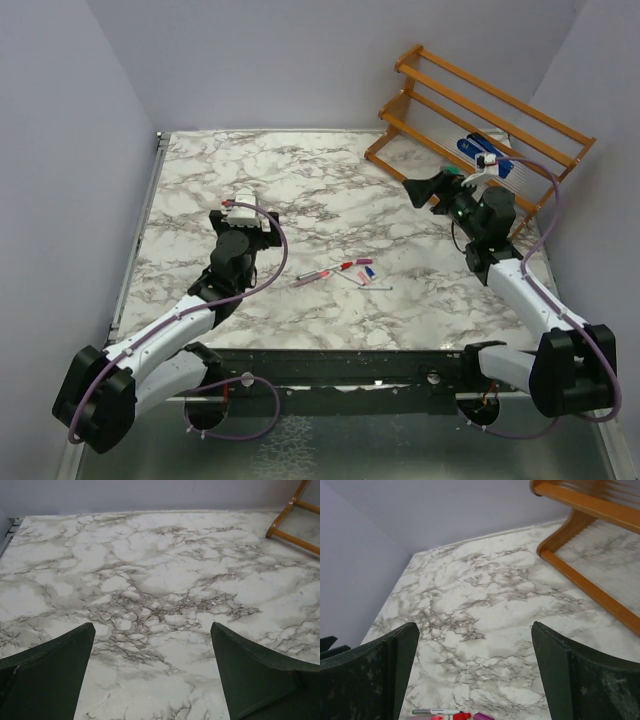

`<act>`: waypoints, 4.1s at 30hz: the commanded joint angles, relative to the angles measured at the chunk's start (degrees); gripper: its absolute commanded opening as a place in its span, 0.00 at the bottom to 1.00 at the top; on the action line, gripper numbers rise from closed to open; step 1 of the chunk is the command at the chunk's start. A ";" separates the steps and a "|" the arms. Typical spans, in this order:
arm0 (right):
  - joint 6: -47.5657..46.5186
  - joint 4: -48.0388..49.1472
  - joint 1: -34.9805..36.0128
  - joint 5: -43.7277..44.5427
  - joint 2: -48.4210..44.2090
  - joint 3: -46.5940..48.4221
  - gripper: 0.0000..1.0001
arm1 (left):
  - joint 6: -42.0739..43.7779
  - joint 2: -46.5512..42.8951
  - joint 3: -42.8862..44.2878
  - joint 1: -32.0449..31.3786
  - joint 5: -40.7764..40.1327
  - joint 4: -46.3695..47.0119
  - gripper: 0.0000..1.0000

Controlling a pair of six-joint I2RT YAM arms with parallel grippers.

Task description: Insert the pens into the pen caps

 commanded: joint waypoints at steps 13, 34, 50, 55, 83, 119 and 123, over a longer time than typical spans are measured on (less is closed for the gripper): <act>-5.45 -3.62 15.20 9.97 -4.48 3.08 1.00 | -3.68 -2.99 2.99 -0.27 1.49 4.78 0.99; -8.02 -9.00 17.10 -6.96 -4.31 -0.48 0.92 | 13.24 10.46 28.05 -2.22 39.36 -49.34 0.75; -11.20 -14.43 17.05 10.04 -20.86 -8.08 0.84 | 12.61 28.38 27.69 -9.75 34.17 -48.64 0.39; -11.20 -13.70 17.11 9.55 -20.49 -8.99 0.89 | 11.55 31.19 28.03 -10.94 29.39 -48.41 0.45; -11.48 -13.81 17.10 8.81 -16.91 -9.96 0.92 | 11.47 33.67 26.19 -11.17 29.43 -47.15 0.17; -11.79 -13.24 17.04 9.04 -16.38 -10.62 0.92 | 11.56 40.26 28.66 -11.17 30.84 -47.86 0.18; -11.79 -13.20 17.11 9.22 -16.07 -10.69 0.92 | 11.46 40.84 28.67 -11.17 31.47 -47.86 0.13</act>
